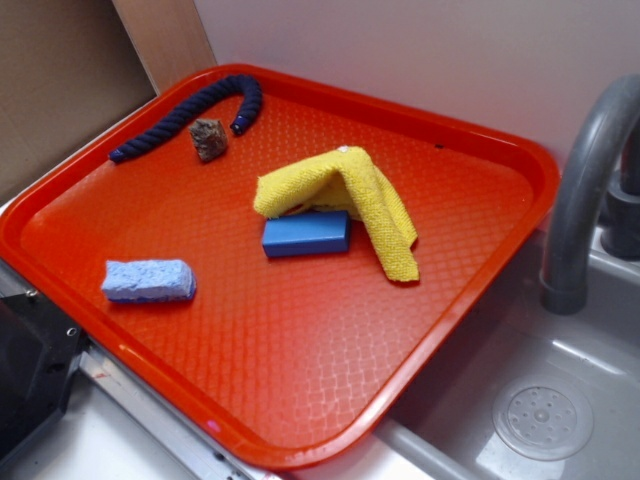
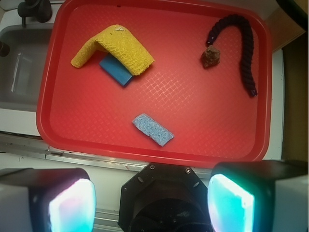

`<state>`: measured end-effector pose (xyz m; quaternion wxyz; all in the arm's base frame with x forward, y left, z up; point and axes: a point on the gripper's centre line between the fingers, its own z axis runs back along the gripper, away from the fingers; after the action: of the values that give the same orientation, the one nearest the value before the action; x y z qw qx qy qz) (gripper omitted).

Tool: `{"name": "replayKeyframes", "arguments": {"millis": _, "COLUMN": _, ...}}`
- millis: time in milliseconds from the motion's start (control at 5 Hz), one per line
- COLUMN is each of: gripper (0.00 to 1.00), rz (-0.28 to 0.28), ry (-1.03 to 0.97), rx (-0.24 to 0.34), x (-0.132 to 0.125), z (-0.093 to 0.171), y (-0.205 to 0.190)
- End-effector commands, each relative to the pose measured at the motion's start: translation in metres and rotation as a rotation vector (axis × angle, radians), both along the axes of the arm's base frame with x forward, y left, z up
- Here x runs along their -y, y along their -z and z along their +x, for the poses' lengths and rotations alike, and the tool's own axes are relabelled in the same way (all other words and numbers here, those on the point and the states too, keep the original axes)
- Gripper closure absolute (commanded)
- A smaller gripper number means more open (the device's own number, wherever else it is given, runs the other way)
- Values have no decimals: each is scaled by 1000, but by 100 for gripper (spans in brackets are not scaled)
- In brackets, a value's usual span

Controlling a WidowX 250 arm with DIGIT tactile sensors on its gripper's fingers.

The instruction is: Grab the blue sponge.

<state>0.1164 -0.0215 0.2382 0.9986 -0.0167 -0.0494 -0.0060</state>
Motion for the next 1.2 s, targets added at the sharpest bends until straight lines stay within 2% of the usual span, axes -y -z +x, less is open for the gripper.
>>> {"name": "replayKeyframes", "arguments": {"millis": 0, "gripper": 0, "rz": 0, "ry": 0, "rx": 0, "x": 0, "z": 0, "y": 0}}
{"name": "replayKeyframes", "arguments": {"millis": 200, "gripper": 0, "rz": 33, "ry": 136, "rx": 52, "x": 0, "z": 9, "y": 14}}
{"name": "replayKeyframes", "arguments": {"millis": 400, "gripper": 0, "rz": 72, "ry": 325, "rx": 140, "x": 6, "z": 16, "y": 23}}
{"name": "replayKeyframes", "arguments": {"millis": 600, "gripper": 0, "rz": 19, "ry": 443, "rx": 159, "x": 14, "z": 20, "y": 40}}
{"name": "replayKeyframes", "arguments": {"millis": 800, "gripper": 0, "rz": 52, "ry": 466, "rx": 97, "x": 17, "z": 27, "y": 65}}
{"name": "replayKeyframes", "arguments": {"millis": 1000, "gripper": 0, "rz": 79, "ry": 479, "rx": 68, "x": 16, "z": 34, "y": 82}}
